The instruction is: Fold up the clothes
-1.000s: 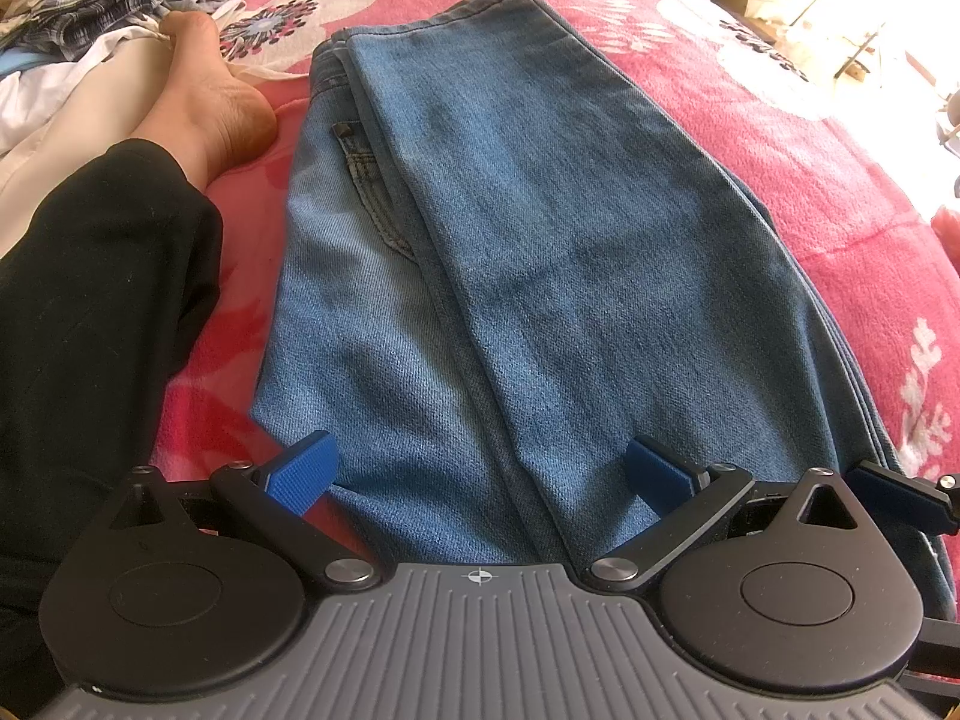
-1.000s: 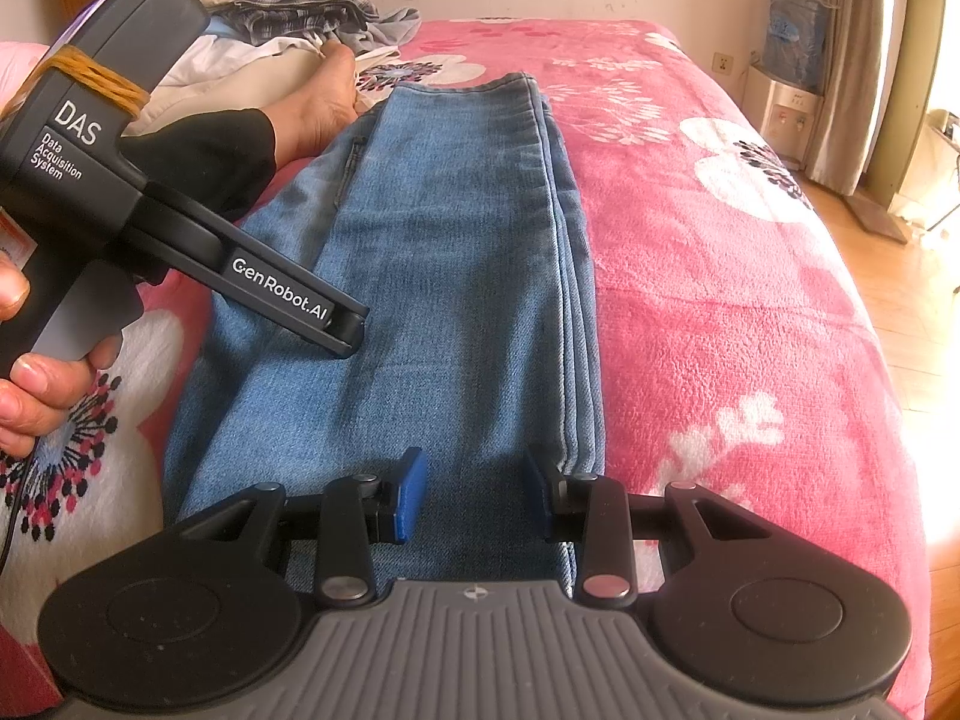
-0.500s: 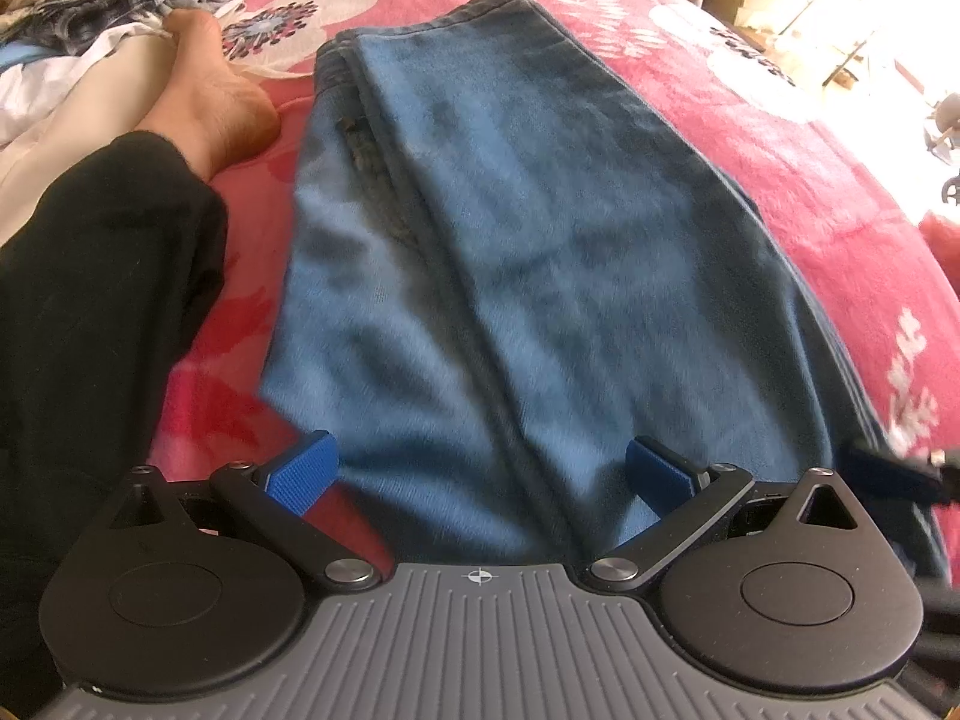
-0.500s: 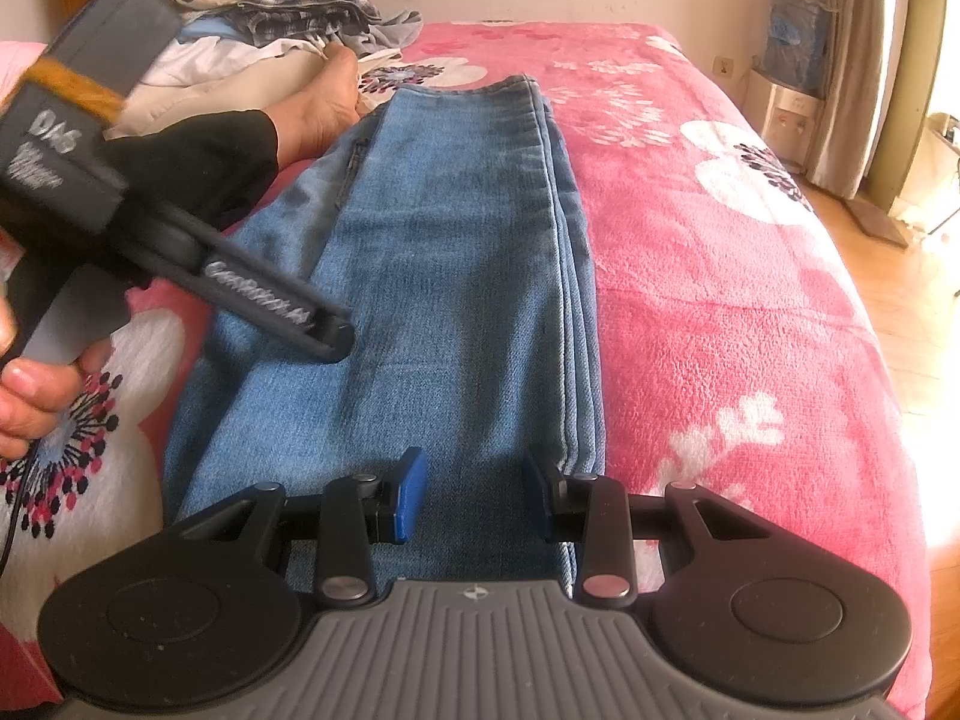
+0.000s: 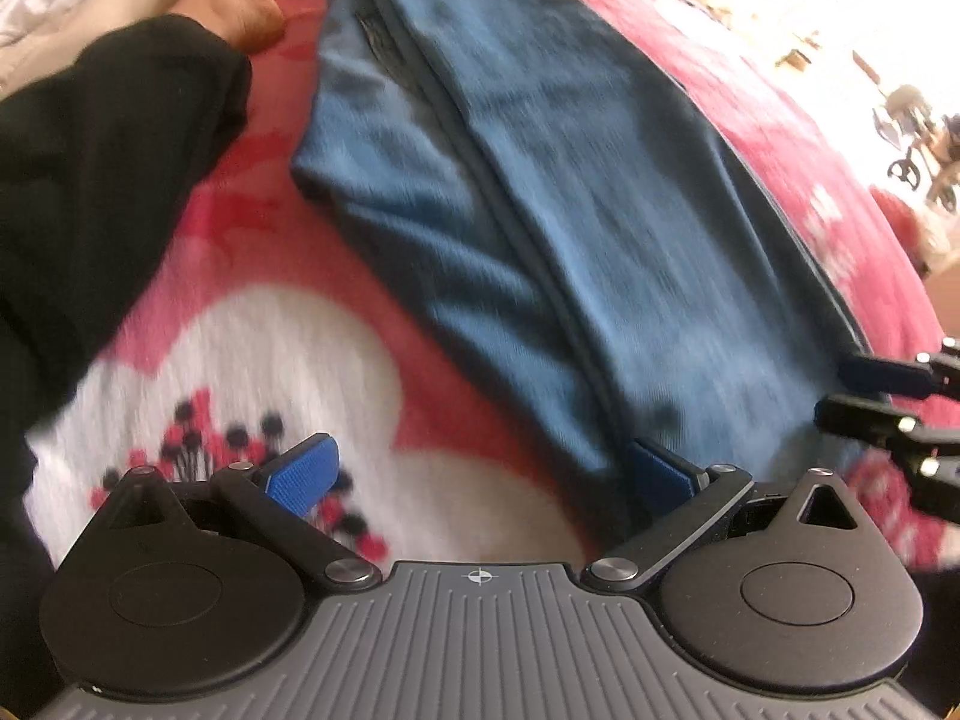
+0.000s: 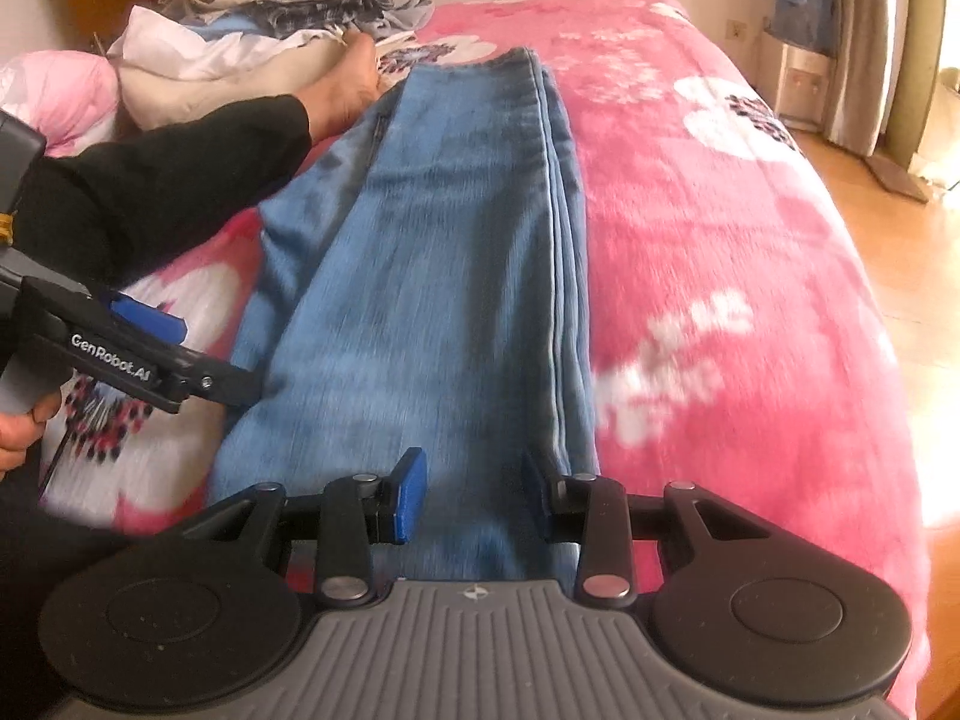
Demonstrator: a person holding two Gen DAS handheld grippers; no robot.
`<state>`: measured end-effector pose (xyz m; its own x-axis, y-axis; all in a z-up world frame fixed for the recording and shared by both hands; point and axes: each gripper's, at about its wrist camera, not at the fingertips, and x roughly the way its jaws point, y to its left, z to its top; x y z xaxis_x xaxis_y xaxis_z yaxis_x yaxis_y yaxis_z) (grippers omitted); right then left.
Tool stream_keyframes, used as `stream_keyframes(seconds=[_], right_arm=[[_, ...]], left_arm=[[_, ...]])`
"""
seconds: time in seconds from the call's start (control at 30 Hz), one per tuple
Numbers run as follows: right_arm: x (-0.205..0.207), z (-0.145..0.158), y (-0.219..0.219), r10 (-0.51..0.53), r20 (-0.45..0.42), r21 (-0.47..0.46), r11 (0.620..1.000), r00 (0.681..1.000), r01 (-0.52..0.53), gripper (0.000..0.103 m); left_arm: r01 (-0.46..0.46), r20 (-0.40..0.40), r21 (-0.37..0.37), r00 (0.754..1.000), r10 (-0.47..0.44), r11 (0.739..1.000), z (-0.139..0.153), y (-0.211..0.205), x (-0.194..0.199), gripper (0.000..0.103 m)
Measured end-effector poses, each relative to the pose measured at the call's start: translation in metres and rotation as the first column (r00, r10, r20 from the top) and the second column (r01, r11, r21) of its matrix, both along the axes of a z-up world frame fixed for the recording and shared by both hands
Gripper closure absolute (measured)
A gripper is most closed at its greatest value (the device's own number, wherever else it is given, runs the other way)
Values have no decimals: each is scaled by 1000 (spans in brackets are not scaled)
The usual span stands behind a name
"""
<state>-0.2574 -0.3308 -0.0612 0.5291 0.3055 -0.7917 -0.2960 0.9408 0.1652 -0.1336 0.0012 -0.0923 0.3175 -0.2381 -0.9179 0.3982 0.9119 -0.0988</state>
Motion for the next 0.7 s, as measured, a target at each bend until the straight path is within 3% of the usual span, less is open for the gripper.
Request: stream_keyframes(seconds=[0.2,0.37,0.5,0.63,0.7], right_arm=[[-27,9,-21,-92,-35,55,994,995,94,65],[-39,12,-48,-231,-68,140,961,971,239,60],[-37,8,-70,-298,-138,257,910,945,324,60],[-26,0,-80,-298,-213,354,864,930,358,60],[-19,-7,-83,-296,-246,368,852,923,371,60]], left_arm=[[54,-64,-63,996,-58,997,-3,7,-13,1],[61,-84,-114,994,-71,992,0,12,-18,6],[53,-98,-243,992,-79,968,5,25,-19,7],[111,-126,-342,979,-163,933,5,16,-26,8],[114,-155,-363,971,-181,925,0,10,-30,17]])
